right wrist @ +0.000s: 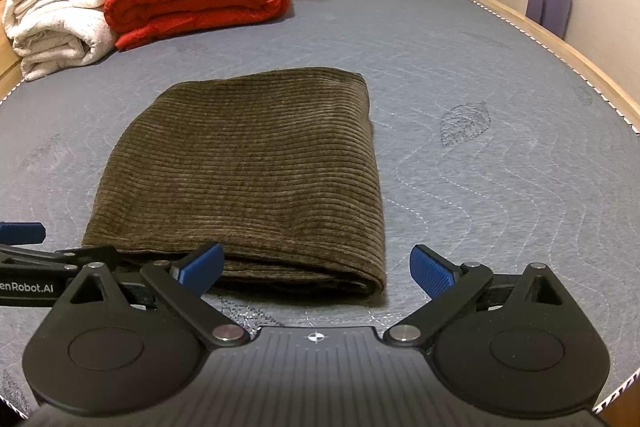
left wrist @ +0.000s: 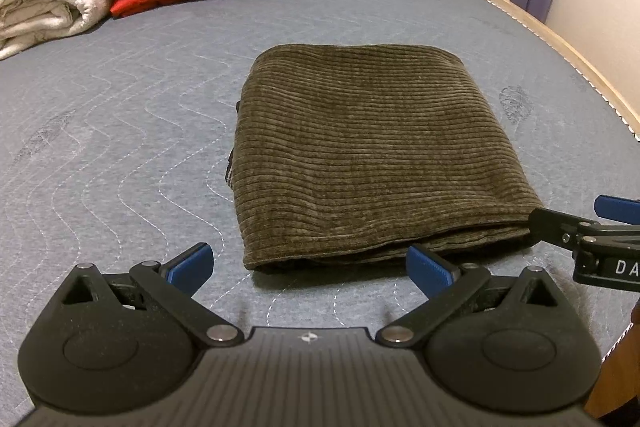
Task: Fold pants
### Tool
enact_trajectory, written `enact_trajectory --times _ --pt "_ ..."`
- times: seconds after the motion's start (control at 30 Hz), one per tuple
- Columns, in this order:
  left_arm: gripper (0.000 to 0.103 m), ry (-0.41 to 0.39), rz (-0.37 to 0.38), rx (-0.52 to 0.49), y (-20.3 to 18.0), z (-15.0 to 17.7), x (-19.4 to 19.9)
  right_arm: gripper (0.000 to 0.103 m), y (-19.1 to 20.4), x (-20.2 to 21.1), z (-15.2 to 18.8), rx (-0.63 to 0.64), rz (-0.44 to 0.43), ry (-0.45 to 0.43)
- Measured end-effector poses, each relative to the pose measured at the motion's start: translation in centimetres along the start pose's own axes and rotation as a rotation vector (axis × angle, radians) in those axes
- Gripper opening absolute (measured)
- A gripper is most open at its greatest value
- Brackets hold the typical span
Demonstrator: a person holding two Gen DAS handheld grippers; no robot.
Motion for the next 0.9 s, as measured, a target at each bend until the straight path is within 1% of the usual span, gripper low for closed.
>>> enact_trajectory --times 0.9 --pt "0.103 -0.025 0.005 -0.019 -0.32 0.00 0.38 0.099 -0.01 -0.06 0.08 0.007 -0.003 0.003"
Point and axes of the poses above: each gripper's, at about its wrist camera, not at the fingertips, and x roughly against the way its jaws point, y to its left, z to its underside, the point moved 4 cm from there along -x, roughly the way its jaws point, and after that the axes turned 6 degrees about -z, right-handed, at the moved point
